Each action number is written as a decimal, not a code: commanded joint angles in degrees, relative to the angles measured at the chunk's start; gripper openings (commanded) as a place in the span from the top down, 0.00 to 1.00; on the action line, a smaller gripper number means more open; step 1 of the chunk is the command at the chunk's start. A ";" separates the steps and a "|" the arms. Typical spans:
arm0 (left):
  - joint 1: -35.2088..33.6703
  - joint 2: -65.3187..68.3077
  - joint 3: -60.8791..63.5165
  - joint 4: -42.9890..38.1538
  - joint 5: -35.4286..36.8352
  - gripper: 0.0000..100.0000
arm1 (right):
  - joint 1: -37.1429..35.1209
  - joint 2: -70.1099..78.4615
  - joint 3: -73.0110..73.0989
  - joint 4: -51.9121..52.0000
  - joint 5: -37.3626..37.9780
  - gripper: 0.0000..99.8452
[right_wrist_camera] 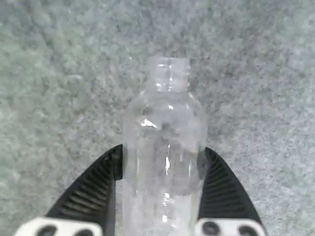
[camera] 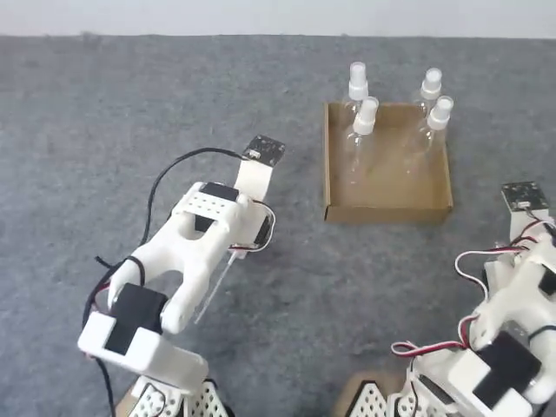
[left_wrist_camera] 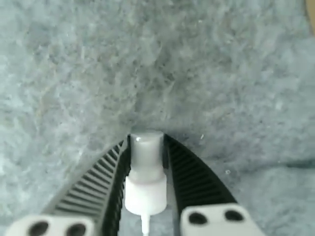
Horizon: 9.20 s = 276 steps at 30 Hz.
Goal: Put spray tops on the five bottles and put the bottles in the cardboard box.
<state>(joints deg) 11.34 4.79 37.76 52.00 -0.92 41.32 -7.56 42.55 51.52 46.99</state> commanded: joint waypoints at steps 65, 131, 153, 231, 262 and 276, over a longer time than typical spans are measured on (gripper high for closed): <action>-2.11 -26.90 6.55 4.40 -1.23 0.95 | -5.67 15.69 -23.47 13.58 -0.35 0.90; -9.93 -58.73 -22.73 3.87 21.89 0.99 | -91.30 -51.03 29.80 -39.25 -41.58 0.99; -3.52 -59.16 0.13 -2.64 21.63 0.99 | -90.86 -52.88 31.65 -39.16 -42.55 0.99; -1.14 -61.54 5.67 10.99 1.67 0.90 | -87.52 -52.88 33.23 -39.60 -50.29 0.99; -7.91 -87.74 30.29 8.09 -1.93 0.82 | -76.00 -50.68 13.63 -24.13 -50.11 0.99; 0.18 -92.31 34.33 7.74 1.32 0.65 | -76.44 -20.88 -14.59 -13.93 -50.55 0.99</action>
<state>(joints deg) 10.46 -86.02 72.31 60.09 -2.24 -35.52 -31.65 38.86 33.05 -2.86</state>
